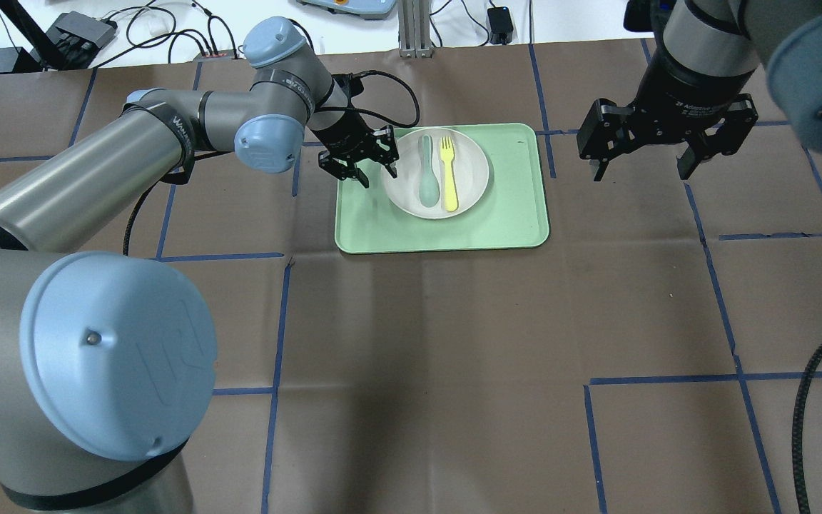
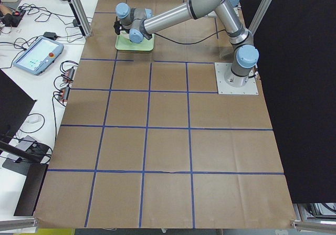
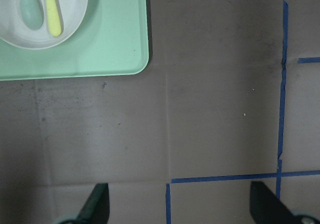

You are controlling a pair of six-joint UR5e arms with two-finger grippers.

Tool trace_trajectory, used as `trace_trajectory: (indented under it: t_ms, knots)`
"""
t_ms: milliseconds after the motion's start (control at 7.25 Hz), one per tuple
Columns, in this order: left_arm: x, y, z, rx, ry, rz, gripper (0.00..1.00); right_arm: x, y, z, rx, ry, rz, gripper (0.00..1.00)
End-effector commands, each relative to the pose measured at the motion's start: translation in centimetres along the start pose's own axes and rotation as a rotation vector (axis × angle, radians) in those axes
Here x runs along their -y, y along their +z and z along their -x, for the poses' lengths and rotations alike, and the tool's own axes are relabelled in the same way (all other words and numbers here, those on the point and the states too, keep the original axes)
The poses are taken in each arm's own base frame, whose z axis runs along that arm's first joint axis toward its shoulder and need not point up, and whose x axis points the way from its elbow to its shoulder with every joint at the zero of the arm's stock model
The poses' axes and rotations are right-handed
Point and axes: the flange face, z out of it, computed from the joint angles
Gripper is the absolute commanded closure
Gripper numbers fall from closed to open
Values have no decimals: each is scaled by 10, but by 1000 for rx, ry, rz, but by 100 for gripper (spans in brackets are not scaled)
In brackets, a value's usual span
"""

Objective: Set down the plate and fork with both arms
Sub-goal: 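Open the left gripper and lift it away from the plate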

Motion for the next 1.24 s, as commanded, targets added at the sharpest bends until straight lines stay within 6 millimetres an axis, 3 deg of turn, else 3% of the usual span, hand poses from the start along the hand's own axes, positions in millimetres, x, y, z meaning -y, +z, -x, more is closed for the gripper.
trace_trajectory:
  t_ms: [0, 414, 552, 828, 966, 1103]
  knots:
    - [-31, -55, 6, 98, 4, -33, 2, 2, -4, 0, 2, 4, -15, 0]
    - [-127, -193, 1, 325, 112, 30, 2, 2, -6, 2, 2, 11, -8, 0]
    - [-159, -226, 1, 356, 135, 62, 2, 4, -4, 4, 2, 10, -13, 0]
    - [-216, -288, 15, 373, 133, 96, 3, 32, 12, 10, 13, 55, 11, 0]
    - [-237, -299, 16, 373, 160, 95, 3, 58, 8, 16, 15, 65, 4, 0]
    - [-257, -285, 22, 367, 171, 112, 1, 81, 9, 32, 14, 53, 0, 0]
